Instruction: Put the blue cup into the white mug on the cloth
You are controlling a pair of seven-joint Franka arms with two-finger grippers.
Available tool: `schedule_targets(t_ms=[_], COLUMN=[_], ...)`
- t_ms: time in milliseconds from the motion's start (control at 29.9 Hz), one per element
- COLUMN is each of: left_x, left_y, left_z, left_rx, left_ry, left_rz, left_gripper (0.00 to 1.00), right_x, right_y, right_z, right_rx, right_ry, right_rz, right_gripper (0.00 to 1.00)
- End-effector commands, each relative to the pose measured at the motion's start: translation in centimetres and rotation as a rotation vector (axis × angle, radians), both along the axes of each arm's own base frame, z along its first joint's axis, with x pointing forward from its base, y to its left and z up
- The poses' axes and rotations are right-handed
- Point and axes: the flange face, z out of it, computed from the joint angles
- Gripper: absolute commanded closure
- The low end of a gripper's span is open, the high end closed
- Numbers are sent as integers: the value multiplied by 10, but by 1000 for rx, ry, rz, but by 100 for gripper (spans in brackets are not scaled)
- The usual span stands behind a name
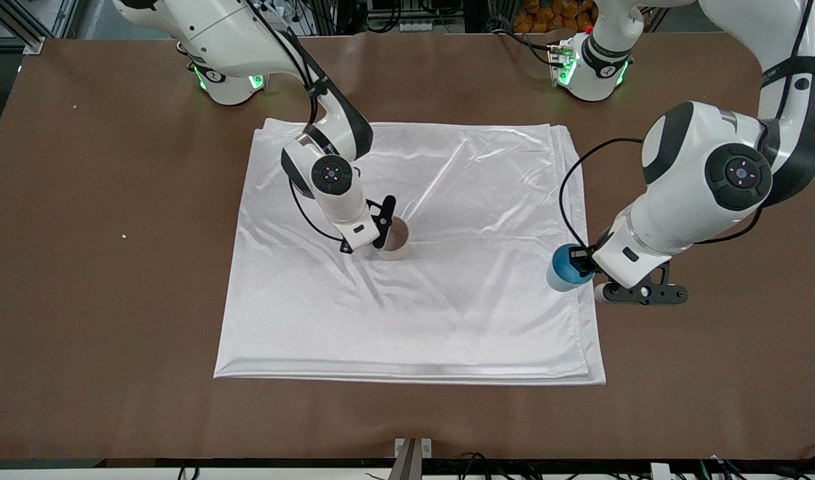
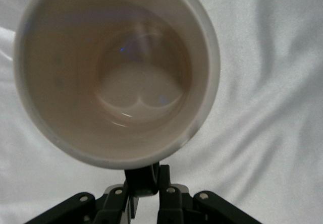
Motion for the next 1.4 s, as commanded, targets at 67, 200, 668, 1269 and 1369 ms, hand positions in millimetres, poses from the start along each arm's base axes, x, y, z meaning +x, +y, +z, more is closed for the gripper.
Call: schedule_targets(t_ms=[67,200,668,1269,1369], left_x=[-20,-26,-50,-97,-109], left_y=[-35,-47,-94,-227,-255], left_z=[21,21,21,-36,-50], left_rx=[3,5,22,-64,-89], left_ry=[-10,-3,20,4,-5], left_rz=[40,31,130,292,337], left_gripper=[100,100,100,100,100], right_x=[2,3,23,23,23], right_y=[0,-1,-33,-108,-126], right_z=[1,2,88,242,259], right_rx=[-8,-11,-12,5,7], right_ry=[-19,-18,-49,-90,-96], right_rz=[-12,-15,-97,-207,-235], right_gripper=[73,52,0,0,0])
